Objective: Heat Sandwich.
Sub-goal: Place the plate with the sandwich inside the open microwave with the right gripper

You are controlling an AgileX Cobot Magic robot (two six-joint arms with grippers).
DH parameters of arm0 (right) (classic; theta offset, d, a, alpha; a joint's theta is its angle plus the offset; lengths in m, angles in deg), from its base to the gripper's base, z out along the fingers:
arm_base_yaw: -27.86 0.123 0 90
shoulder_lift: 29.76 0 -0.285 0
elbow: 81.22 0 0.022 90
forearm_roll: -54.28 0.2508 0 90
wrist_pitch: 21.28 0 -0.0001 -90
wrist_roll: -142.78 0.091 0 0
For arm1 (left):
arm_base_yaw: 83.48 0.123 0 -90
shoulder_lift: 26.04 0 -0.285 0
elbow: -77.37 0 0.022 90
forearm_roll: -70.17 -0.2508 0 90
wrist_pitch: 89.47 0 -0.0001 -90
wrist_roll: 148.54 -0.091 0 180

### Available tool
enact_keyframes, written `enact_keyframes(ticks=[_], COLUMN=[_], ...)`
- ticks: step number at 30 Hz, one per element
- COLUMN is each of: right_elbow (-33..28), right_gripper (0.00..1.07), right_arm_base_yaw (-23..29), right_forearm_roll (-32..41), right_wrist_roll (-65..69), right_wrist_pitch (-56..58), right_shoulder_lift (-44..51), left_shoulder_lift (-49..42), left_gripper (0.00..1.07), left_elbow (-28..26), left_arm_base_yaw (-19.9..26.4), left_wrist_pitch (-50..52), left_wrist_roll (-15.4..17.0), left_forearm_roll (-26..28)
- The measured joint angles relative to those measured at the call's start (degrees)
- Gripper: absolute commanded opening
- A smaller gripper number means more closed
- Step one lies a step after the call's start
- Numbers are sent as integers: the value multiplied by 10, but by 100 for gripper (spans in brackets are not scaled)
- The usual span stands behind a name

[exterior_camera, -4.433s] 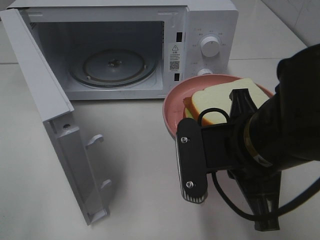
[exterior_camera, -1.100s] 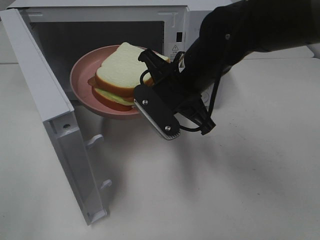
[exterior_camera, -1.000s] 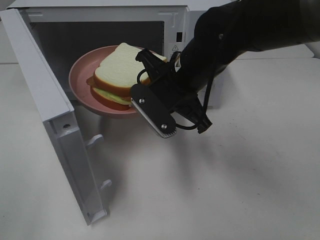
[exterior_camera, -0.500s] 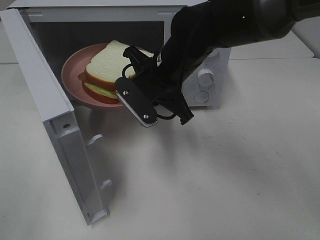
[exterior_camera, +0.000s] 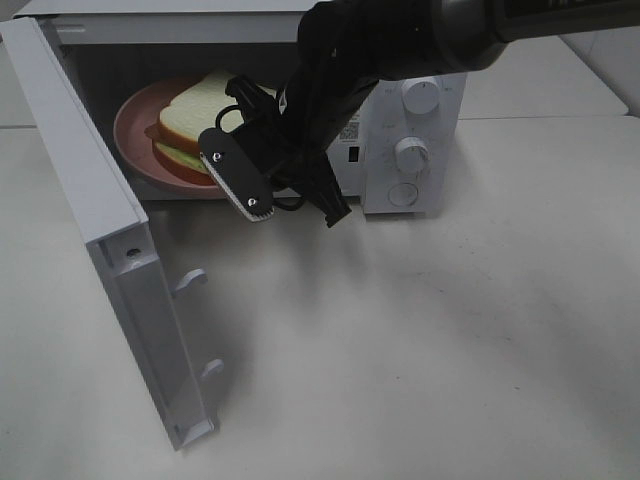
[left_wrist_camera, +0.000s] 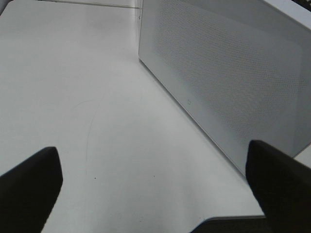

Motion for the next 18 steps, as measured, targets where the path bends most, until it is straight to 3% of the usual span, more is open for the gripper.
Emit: enact_keyframes(ticks=[18], right_elbow=[197], right_gripper=[0], right_arm_base_yaw=[0], right_forearm_roll=[-45], right_wrist_roll=[105], right_wrist_pitch=[74], right_shoulder_lift=[-112], left_shoulder_lift=[0], left_gripper=[97], left_elbow=[0], left_arm_base_yaw=[0], left_wrist_pitch=[0], left_wrist_roll=[0], left_forearm_roll=[0])
